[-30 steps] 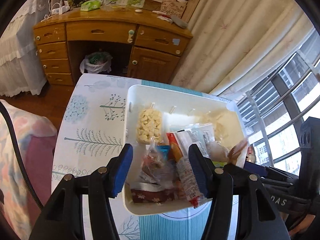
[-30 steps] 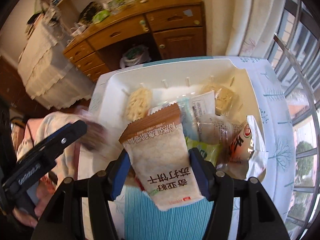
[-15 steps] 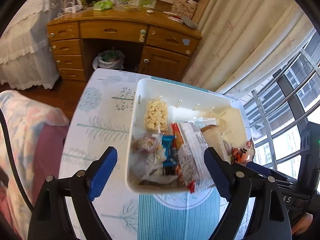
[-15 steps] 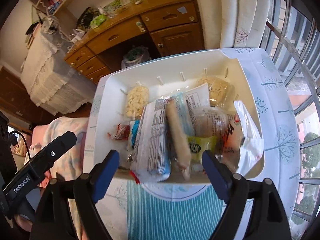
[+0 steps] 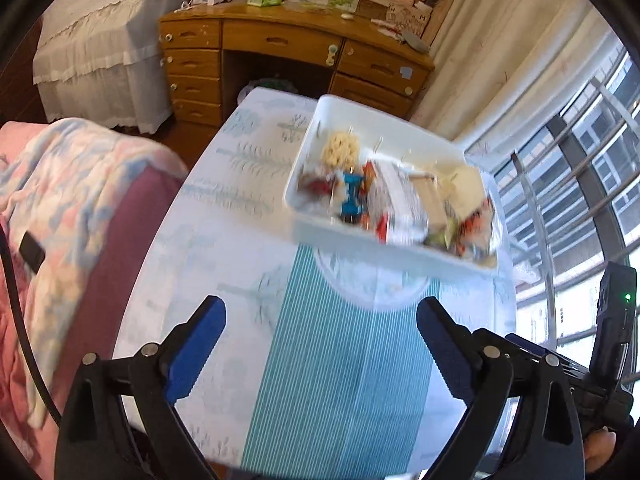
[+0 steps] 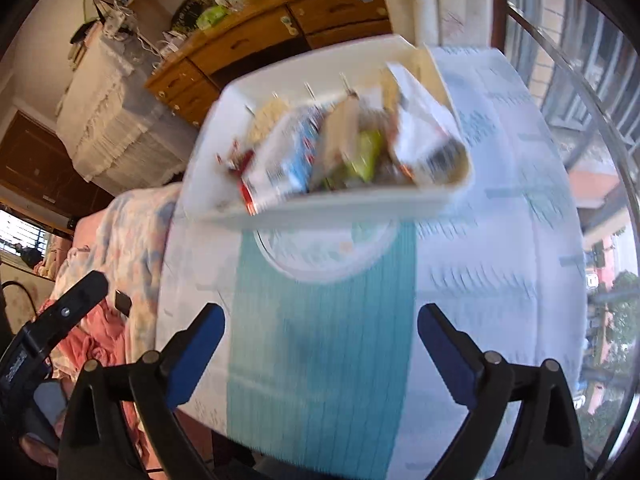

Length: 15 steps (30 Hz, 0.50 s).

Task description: Organize snacks

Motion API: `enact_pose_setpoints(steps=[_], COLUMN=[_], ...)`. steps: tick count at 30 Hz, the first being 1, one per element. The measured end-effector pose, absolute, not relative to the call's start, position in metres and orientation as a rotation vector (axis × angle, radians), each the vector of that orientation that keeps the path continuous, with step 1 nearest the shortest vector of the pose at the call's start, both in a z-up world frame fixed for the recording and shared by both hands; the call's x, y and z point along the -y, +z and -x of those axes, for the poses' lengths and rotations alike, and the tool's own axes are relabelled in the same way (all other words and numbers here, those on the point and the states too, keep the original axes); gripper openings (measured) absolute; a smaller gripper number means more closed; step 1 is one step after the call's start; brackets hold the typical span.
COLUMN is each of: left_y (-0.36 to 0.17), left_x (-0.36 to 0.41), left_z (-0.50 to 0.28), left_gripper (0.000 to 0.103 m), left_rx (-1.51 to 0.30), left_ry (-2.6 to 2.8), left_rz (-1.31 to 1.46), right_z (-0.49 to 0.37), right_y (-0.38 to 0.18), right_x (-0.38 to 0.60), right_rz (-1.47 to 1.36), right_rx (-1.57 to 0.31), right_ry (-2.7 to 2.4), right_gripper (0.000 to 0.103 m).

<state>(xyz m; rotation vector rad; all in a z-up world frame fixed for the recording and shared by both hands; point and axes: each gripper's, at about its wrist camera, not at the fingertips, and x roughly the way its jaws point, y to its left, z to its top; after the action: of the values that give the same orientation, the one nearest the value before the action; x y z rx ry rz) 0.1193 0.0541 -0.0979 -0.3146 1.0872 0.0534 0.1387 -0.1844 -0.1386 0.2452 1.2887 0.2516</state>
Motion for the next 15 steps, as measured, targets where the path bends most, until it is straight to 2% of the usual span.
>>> enact_pose_setpoints(steps=[8,15], left_y=[-0.073,-0.037], left_x=[-0.048,-0.053], left_z=[-0.071,-0.052], left_gripper=[0.097,0.102], left_rx=[-1.083,-1.053], left_ry=[0.080,0.084], left_rz=[0.268,0.234], right_z=[-0.090,-0.067], right_y=[-0.118,-0.075], right_x=[0.189,0.174], right_rz=[-0.208,-0.141], right_rx=[-1.271,-1.253], right_ry=[0.247,0.289], right_gripper=[0.099,0.099])
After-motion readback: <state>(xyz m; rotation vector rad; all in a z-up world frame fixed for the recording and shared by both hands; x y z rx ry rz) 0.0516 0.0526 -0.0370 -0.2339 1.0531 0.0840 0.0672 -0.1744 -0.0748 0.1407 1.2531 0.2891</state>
